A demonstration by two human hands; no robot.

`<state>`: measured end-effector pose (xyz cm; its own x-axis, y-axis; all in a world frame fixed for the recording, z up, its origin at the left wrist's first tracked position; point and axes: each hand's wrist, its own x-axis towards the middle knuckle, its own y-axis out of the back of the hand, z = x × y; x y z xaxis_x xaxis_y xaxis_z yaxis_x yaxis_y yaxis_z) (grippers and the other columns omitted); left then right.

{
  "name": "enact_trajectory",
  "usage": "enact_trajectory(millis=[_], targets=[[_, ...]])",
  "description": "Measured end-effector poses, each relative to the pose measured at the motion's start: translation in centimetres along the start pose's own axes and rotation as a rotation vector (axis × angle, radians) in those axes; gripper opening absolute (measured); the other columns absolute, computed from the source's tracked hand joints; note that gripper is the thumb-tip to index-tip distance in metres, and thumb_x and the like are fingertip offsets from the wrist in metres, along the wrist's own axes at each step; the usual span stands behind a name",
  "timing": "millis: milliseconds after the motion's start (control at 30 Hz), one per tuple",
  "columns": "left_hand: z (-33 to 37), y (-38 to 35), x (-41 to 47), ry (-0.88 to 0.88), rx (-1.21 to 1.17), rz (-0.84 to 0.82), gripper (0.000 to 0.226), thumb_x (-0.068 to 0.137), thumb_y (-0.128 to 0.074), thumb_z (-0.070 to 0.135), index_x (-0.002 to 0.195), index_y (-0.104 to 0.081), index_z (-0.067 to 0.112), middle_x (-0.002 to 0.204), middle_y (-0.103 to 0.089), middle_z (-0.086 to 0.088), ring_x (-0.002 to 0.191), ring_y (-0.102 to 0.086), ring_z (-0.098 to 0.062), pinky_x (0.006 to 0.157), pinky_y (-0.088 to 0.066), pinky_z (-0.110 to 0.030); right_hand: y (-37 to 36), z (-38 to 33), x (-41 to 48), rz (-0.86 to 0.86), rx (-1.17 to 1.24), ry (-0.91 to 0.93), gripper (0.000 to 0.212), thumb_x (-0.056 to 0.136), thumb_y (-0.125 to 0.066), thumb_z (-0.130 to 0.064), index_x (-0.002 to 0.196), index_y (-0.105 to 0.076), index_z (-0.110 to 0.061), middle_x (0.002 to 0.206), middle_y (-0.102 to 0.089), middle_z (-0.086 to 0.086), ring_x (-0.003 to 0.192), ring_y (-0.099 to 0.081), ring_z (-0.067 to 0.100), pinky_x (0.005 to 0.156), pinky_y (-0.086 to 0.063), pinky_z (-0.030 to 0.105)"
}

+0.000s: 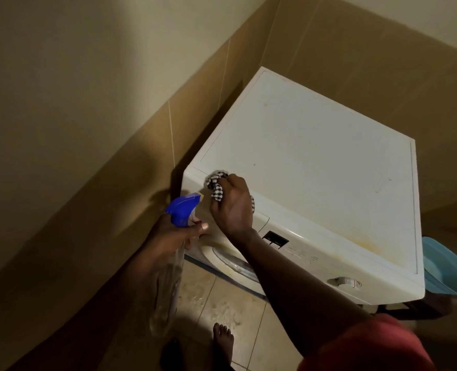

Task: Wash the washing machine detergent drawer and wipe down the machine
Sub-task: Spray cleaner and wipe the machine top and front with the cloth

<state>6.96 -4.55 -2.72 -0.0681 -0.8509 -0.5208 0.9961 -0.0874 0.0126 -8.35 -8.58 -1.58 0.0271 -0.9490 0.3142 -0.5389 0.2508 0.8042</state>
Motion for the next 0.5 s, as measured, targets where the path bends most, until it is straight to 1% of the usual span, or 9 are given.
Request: enact_trajectory(millis=[67, 133, 200, 233, 267, 367, 433, 500], targets=[[0.2, 0.3, 0.4, 0.004, 0.009, 0.001, 0.035, 0.075, -0.082, 0.012, 0.106, -0.067, 0.004, 0.078, -0.065, -0.012, 0.074, -0.06, -0.03, 0.064, -0.05, -0.035, -0.2, 0.7, -0.7, -0.015, -0.024, 0.056, 0.026, 0.074, -0.058, -0.007, 0.098, -0.068, -0.009, 0.096, -0.063, 0.009, 0.089, -0.053, 0.024, 0.078, -0.041, 0.03], [0.7, 0.4, 0.6, 0.002, 0.03, 0.002, 0.036, 0.078, -0.08, 0.013, 0.109, -0.065, 0.005, 0.081, -0.065, -0.01, 0.072, -0.06, -0.025, 0.059, -0.051, -0.03, 0.0, 1.6, -2.1, -0.031, -0.046, 0.102, 0.027, 0.073, -0.059, -0.007, 0.099, -0.068, -0.01, 0.096, -0.061, 0.007, 0.09, -0.051, 0.023, 0.076, -0.042, 0.031], [1.2, 0.5, 0.6, -0.007, 0.037, 0.001, 0.036, 0.079, -0.079, 0.014, 0.111, -0.064, 0.008, 0.081, -0.065, -0.006, 0.067, -0.06, -0.018, 0.053, -0.051, -0.025, 0.0, 1.8, -3.3, -0.044, -0.034, 0.055, 0.032, 0.068, -0.06, -0.003, 0.098, -0.068, -0.009, 0.094, -0.06, 0.007, 0.089, -0.05, 0.024, 0.074, -0.043, 0.034], [1.3, 0.6, 0.6, -0.014, 0.038, 0.002, 0.037, 0.079, -0.079, 0.015, 0.111, -0.064, 0.01, 0.081, -0.065, -0.006, 0.066, -0.06, -0.017, 0.052, -0.051, -0.024, 0.0, 1.8, -3.3, -0.039, -0.017, 0.025, 0.032, 0.066, -0.059, -0.002, 0.096, -0.067, -0.008, 0.092, -0.059, 0.007, 0.088, -0.049, 0.024, 0.073, -0.043, 0.036], [1.3, 0.7, 0.7, -0.017, 0.036, 0.002, 0.036, 0.078, -0.08, 0.016, 0.11, -0.064, 0.01, 0.08, -0.065, -0.007, 0.066, -0.06, -0.017, 0.055, -0.051, -0.026, 0.0, 1.7, -3.0, -0.024, -0.004, 0.006, 0.032, 0.065, -0.058, -0.002, 0.095, -0.067, -0.007, 0.091, -0.058, 0.008, 0.086, -0.049, 0.024, 0.072, -0.044, 0.036], [1.5, 1.2, 0.9, -0.008, 0.042, 0.0, 0.025, 0.079, -0.079, 0.016, 0.1, -0.066, 0.011, 0.078, -0.063, -0.011, 0.064, -0.058, -0.02, 0.061, -0.05, -0.031, 0.0, 1.4, -1.0, 0.03, -0.001, -0.023, 0.03, 0.073, -0.052, -0.01, 0.098, -0.068, -0.008, 0.092, -0.062, 0.01, 0.085, -0.053, 0.023, 0.071, -0.045, 0.03], [1.1, 1.2, 0.9, -0.006, 0.066, 0.001, 0.021, 0.079, -0.079, 0.016, 0.096, -0.066, 0.012, 0.077, -0.062, -0.012, 0.063, -0.058, -0.021, 0.059, -0.05, -0.03, -0.2, 1.0, 0.7, 0.038, -0.003, -0.055, 0.03, 0.076, -0.053, -0.008, 0.101, -0.07, -0.008, 0.092, -0.065, 0.01, 0.085, -0.055, 0.024, 0.072, -0.04, 0.024], [0.7, 1.1, 1.0, -0.001, 0.099, 0.023, 0.025, 0.078, -0.08, 0.02, 0.096, -0.067, 0.011, 0.075, -0.063, -0.011, 0.061, -0.059, -0.02, 0.056, -0.05, -0.028, -0.3, 1.0, 1.6, 0.022, 0.003, -0.099, 0.028, 0.076, -0.059, -0.004, 0.101, -0.07, -0.009, 0.092, -0.065, 0.009, 0.086, -0.056, 0.024, 0.071, -0.035, 0.021]])
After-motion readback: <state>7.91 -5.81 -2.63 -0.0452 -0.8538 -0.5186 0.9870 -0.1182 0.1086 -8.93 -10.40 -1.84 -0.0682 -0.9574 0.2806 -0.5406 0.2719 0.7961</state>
